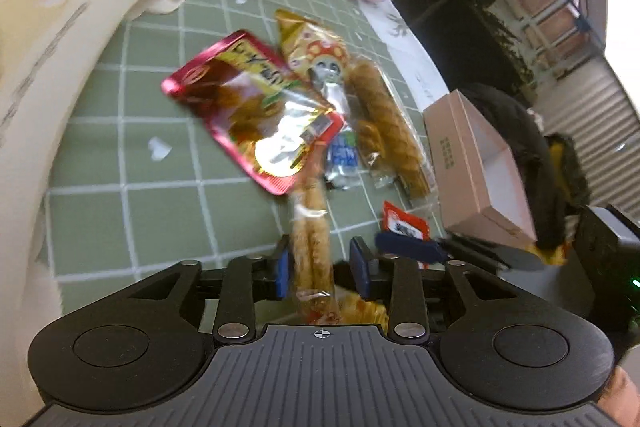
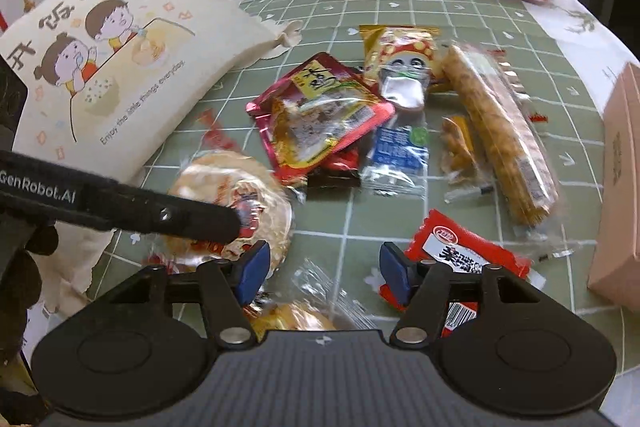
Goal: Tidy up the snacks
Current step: 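Grasp the clear-wrapped wafer stick with the left tool while the right tool grasps the yellow bun, then lift the yellow bun with the right tool and drop it into the pink box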
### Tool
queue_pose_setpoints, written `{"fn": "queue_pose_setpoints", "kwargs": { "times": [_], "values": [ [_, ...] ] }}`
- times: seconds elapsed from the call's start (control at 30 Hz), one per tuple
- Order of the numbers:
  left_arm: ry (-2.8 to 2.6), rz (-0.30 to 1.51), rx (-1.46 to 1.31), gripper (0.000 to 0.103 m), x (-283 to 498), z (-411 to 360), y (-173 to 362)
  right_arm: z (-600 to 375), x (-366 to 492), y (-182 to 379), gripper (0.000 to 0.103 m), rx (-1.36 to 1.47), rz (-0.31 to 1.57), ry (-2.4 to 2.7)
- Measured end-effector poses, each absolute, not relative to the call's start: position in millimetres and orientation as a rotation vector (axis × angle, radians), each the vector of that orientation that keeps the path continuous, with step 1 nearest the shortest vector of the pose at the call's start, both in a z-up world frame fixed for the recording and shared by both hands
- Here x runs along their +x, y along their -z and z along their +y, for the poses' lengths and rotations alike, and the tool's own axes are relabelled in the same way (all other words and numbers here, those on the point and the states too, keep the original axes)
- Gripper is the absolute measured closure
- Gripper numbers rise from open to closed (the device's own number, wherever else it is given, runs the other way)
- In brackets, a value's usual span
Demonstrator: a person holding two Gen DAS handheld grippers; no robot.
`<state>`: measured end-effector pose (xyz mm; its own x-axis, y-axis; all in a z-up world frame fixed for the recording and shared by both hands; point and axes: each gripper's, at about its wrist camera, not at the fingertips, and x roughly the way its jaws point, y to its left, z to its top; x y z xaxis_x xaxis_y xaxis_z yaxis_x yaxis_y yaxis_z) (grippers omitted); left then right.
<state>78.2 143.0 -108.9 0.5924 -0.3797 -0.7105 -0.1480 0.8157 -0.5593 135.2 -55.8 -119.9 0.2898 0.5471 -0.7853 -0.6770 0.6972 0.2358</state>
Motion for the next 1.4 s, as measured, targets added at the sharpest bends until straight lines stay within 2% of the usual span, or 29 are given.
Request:
{"fn": "queue_pose_setpoints", "kwargs": {
  "times": [0.07, 0.1, 0.17, 0.3, 0.4, 0.6, 0.83, 1.0, 1.13, 1.17, 1.27, 1.4],
  "values": [
    [0.133, 0.948, -0.630, 0.080, 85, 137, 109, -65, 132, 116, 0.038, -0.147, 0.965, -0.788],
    [0.121, 0.954, -0.637, 0.080, 86, 136, 108, -70, 128, 111, 0.028, -0.148, 0.944, -0.773],
    [0.091, 0.971, -0.655, 0.080, 83, 135, 108, -80, 115, 98, 0.016, -0.158, 0.899, -0.761],
    [0.045, 0.963, -0.598, 0.080, 70, 126, 100, -89, 91, 88, 0.010, -0.142, 0.914, -0.751],
    [0.023, 0.965, -0.549, 0.080, 57, 121, 93, -81, 76, 101, 0.010, -0.160, 0.970, -0.788],
    [-0.064, 0.992, -0.449, 0.080, 30, 114, 87, -102, 67, 109, 0.010, -0.248, 0.954, -0.717],
    [-0.055, 0.989, -0.473, 0.080, 13, 105, 86, -153, 83, 117, 0.010, 0.022, 1.053, -0.674],
    [-0.093, 0.995, -0.483, 0.080, 7, 104, 83, -124, 81, 97, 0.009, -0.025, 0.966, -0.721],
    [-0.118, 1.007, -0.484, 0.080, 0, 100, 81, -94, 92, 112, 0.009, -0.081, 0.970, -0.711],
    [-0.118, 1.011, -0.482, 0.080, -1, 99, 81, -88, 95, 118, 0.012, -0.081, 0.988, -0.712],
    [-0.093, 1.026, -0.468, 0.080, -3, 91, 79, -84, 92, 120, 0.040, -0.123, 0.987, -0.768],
    [-0.003, 1.048, -0.457, 0.080, 1, 72, 78, -107, 75, 108, 0.051, -0.174, 0.952, -0.788]
  ]
}}
